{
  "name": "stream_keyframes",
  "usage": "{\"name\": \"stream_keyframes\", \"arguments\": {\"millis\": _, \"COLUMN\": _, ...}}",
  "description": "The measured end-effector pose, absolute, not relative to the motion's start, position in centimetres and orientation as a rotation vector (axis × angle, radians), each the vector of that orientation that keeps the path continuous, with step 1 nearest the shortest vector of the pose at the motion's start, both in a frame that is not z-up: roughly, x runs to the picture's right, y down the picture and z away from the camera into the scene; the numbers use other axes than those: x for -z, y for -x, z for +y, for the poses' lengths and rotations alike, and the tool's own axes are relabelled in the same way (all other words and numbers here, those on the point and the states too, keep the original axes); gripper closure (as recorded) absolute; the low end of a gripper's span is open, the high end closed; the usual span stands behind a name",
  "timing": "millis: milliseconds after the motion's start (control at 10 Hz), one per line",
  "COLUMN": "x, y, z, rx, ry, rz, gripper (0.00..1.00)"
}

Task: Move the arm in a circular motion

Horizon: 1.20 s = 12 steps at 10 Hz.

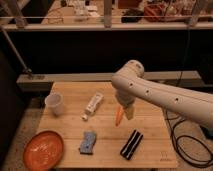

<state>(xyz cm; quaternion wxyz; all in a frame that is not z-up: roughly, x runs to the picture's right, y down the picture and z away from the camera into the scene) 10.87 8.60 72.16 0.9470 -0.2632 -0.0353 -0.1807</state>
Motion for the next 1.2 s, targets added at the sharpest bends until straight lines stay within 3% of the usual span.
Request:
{"name": "stream_keyframes", "arguments": {"millis": 400, "x": -77.2, "y": -16.2, "z": 5.7, "rx": 0.21, "ry": 0.579, "rz": -0.097, "gripper": 0.2}}
{"name": "stream_keyframes", "arguments": {"millis": 700, "x": -80.4, "y": -19.9, "z": 8.3, "rx": 0.079, "ry": 0.653, "rz": -0.07, "gripper": 0.2}}
{"name": "stream_keyframes", "arguments": {"millis": 1000, "x": -79.7, "y": -20.5, "z": 10.6, "rx": 0.046, "ry": 0.655, "rz": -0.067, "gripper": 0.2}}
{"name": "stream_keyframes", "arguments": {"millis": 1200, "x": -75.9, "y": -20.8, "z": 12.4, "rx": 0.035, "ry": 0.637, "rz": -0.061, "gripper": 0.2}}
